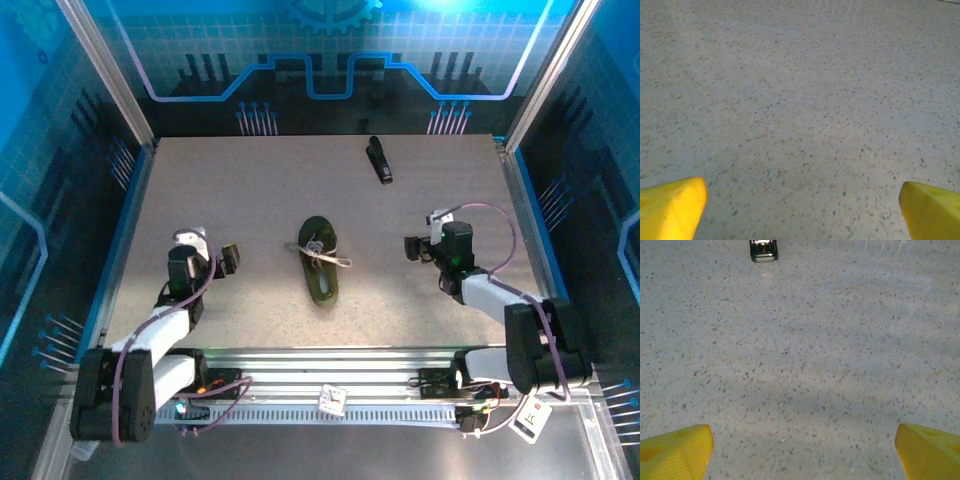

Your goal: Tie the shoes

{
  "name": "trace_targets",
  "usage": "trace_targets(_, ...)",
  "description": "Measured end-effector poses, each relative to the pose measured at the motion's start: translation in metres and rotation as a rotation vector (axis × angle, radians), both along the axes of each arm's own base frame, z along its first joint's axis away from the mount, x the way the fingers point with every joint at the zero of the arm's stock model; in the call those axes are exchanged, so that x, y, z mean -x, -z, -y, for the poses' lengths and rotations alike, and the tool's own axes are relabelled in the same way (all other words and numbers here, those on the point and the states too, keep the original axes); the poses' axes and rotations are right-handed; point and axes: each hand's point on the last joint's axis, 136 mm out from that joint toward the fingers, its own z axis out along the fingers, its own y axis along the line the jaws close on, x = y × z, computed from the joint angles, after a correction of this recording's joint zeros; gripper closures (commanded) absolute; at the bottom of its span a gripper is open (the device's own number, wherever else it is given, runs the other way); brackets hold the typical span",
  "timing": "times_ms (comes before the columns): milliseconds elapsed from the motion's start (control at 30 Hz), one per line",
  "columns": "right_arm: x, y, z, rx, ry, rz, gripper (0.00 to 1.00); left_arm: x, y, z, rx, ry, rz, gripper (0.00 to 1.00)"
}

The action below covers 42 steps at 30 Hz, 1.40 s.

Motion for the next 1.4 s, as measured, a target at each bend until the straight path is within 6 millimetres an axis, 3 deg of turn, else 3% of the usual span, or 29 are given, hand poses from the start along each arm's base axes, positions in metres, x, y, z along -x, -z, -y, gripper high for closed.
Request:
trace_targets(167,-0.021,-0.013,0.010,-0.007,0.028,0.125,0.04,-0.022,0.001,0.004,-0.011,0.037,0.048,0.01)
trace_targets(267,-0.028,-0.005,0.017,-0.013,0.045,0.164,0.00,-0.038,-0.002,0.005,-0.004,0.049,0.051,0.01)
trace_targets(367,-0.023,0.014,0.017,-0.020,0.035,0.129,0.00,-0.058,-0.018,0.009,0.005,0.079,0.084,0.01)
trace_targets(433,-0.024,0.014,0.015,-0.022,0.025,0.132,0.00,-0.068,-0.026,0.013,0.012,0.103,0.120,0.00)
trace_targets(500,-0.027,0.008,0.014,-0.025,0.021,0.160,0.00,-0.073,-0.022,0.017,0.020,0.127,0.129,0.01)
trace_targets(667,-0.029,0.002,0.013,-0.029,0.016,0.185,0.00,-0.071,0.007,0.022,0.012,0.149,0.072,0.01)
trace_targets(1400,-0.030,0.000,0.003,-0.016,-0.050,0.193,0.00,-0.075,-0.004,0.023,0.003,0.154,0.124,0.00)
